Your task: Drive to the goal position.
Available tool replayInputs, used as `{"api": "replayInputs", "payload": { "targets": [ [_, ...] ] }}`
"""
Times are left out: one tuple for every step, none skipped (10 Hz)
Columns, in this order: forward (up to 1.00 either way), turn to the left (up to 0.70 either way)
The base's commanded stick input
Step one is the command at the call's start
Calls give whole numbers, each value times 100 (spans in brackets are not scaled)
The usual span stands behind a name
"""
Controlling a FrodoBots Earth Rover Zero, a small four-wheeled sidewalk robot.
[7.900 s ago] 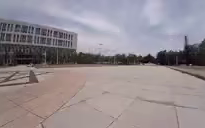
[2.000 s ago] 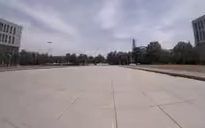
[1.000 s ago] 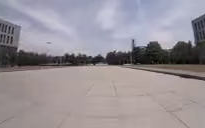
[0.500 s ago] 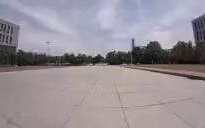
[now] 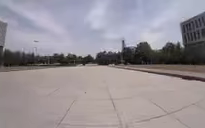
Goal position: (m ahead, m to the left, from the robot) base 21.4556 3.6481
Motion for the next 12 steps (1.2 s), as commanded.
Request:
{"api": "replayInputs", "payload": {
  "targets": [
    [100, 0],
    [100, 0],
    [100, 4],
    [100, 9],
    [100, 32],
    [100, 40],
    [100, 40],
    [100, 40],
    [100, 20],
    [100, 0],
    [100, 0],
    [100, 0]
  ]
}}
